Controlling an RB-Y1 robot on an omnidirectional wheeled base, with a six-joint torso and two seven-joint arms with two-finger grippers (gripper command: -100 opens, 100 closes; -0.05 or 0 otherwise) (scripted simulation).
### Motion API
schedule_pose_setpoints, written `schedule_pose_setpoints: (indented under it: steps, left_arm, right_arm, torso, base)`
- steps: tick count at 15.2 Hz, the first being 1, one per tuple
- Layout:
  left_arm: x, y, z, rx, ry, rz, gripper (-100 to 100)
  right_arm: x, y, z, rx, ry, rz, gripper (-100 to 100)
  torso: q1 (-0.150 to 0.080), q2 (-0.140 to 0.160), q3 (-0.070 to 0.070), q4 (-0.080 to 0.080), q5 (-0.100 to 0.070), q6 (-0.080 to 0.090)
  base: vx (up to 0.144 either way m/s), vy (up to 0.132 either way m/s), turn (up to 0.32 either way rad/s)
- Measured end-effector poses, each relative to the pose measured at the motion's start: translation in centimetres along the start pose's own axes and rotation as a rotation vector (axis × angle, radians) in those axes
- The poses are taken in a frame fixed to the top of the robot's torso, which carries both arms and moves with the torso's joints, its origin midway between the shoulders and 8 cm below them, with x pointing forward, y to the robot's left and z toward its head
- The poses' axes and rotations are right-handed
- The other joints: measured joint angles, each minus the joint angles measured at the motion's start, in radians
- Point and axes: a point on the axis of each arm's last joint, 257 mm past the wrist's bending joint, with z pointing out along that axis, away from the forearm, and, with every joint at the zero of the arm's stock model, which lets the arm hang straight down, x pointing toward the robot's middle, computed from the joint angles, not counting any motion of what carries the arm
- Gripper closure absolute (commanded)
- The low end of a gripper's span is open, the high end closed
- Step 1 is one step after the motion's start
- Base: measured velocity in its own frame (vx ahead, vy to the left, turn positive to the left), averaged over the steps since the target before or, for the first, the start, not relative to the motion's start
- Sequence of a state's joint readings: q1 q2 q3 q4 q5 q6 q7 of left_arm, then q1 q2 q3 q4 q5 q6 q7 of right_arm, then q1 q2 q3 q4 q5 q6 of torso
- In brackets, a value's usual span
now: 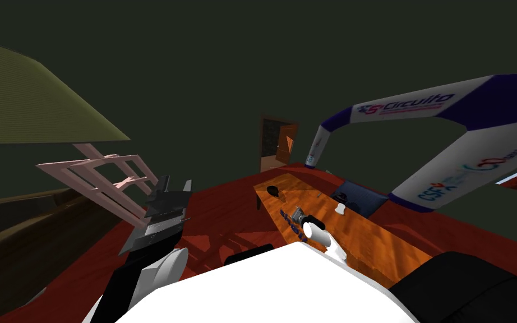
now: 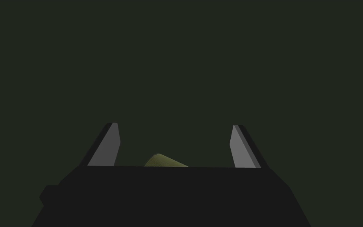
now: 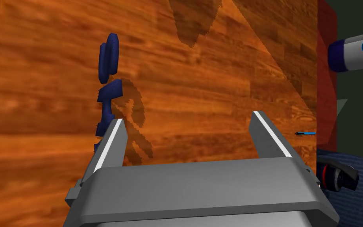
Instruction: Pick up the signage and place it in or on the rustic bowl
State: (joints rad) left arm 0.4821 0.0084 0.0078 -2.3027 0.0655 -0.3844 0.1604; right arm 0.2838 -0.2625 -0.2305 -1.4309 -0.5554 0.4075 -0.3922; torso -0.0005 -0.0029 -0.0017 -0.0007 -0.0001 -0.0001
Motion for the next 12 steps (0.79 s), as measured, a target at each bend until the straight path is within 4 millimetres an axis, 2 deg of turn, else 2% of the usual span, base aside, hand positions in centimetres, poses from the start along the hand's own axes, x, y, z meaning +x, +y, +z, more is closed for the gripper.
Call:
schedule_pose_setpoints:
  steps: [12]
  left_arm:
    - [0.0,0.0,0.0,0.0,0.0,0.0,0]
  right_arm:
    - [-6.3,-5.0,0.9,0.223,-0.16,0.224,-100]
  torso:
    - [0.0,0.001,0.001,0.0,0.0,0.0]
  base:
    - [0.021,-0.013,0.08]
